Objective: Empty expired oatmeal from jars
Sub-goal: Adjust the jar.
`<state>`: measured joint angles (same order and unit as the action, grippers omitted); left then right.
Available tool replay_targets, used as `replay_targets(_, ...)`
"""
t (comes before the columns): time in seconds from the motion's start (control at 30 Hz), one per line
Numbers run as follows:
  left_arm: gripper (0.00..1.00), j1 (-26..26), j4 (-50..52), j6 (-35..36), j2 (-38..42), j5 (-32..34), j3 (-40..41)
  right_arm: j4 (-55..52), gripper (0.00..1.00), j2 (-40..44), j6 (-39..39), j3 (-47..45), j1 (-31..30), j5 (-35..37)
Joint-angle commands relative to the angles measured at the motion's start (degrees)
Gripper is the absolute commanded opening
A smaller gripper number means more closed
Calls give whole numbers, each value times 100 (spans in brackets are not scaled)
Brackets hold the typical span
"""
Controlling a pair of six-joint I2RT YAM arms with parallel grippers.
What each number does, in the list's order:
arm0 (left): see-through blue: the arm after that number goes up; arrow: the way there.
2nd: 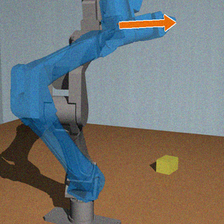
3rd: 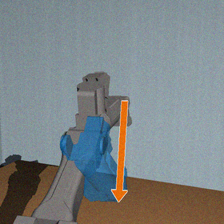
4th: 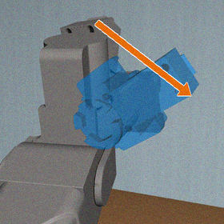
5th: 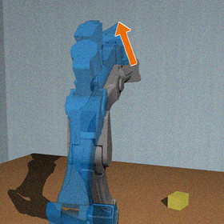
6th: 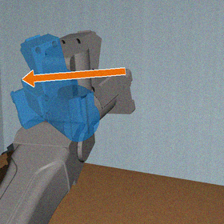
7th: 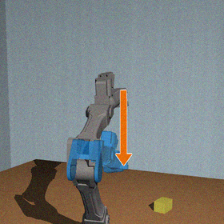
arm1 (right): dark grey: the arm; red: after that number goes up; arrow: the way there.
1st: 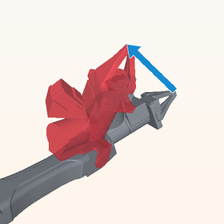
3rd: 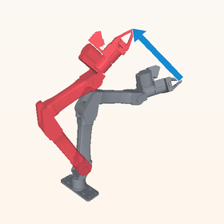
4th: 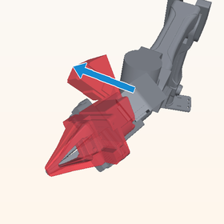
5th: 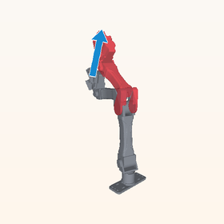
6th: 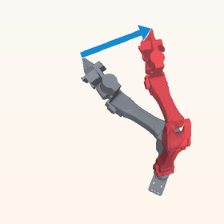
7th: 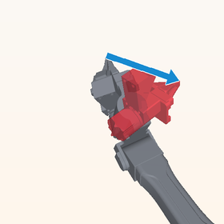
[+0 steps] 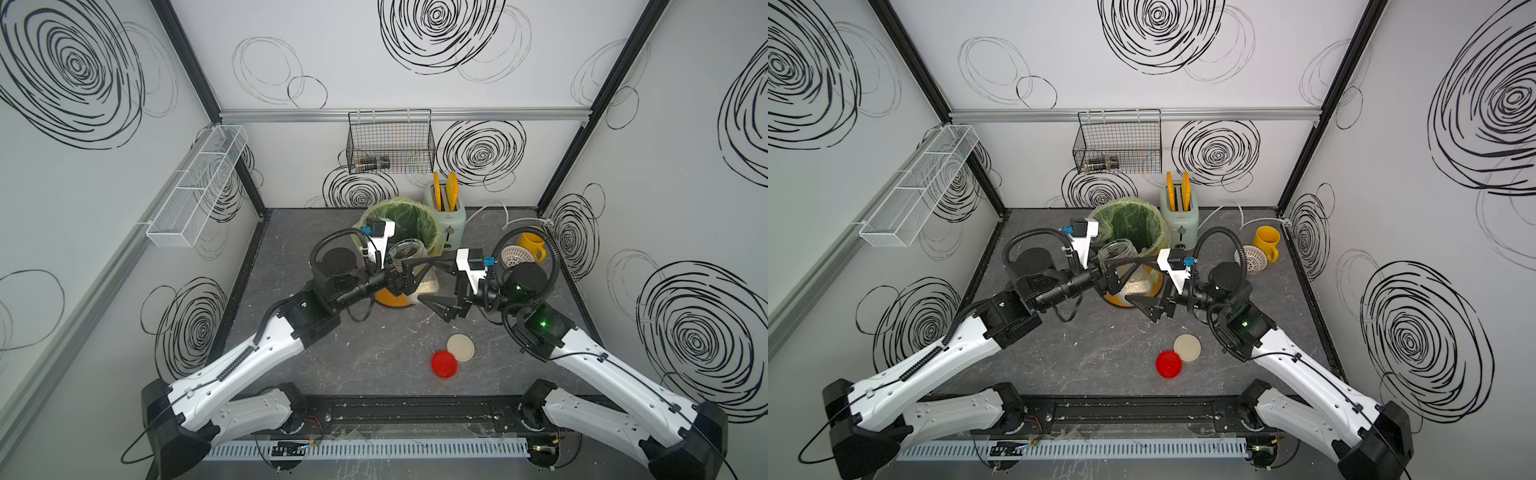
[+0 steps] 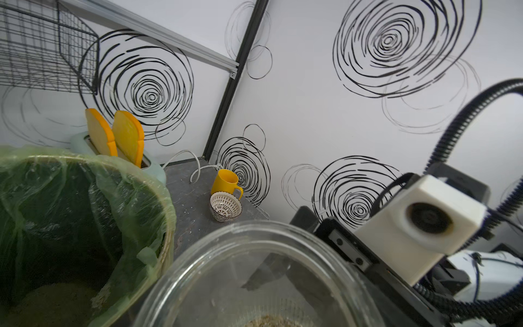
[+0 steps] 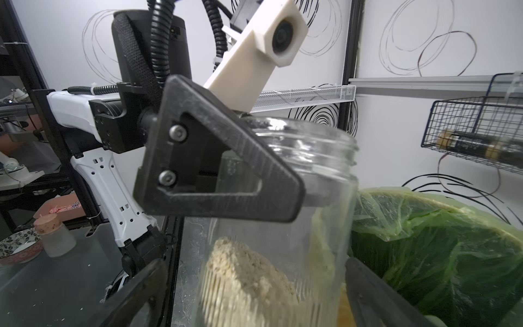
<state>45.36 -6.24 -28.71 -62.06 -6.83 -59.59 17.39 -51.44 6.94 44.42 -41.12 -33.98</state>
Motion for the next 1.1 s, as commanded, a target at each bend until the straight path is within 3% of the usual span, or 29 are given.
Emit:
replay_targets(0.0,0,53,-296,-933,151,1477,-402,-213,98,663,1004,241,-27,419)
replay_targets(0.17,0,54,277,-2119,44,2240,-780,1067,98,1398,3420,-390,-27,1400)
replay_targets(0.27,0,52,673,-2883,-72,2428,-1125,1425,98,1480,4152,-469,3,1696)
replay_targets(0.53,0,65,1185,-3998,-272,2431,-1723,2821,98,881,5748,-644,632,781)
replay_targets(0.63,0,108,1581,-4344,-406,2421,-2000,3243,98,589,5763,-779,685,634)
replay_targets(1.07,0,335,1198,-4537,-513,2230,-1907,3778,98,-297,5053,-881,450,654)
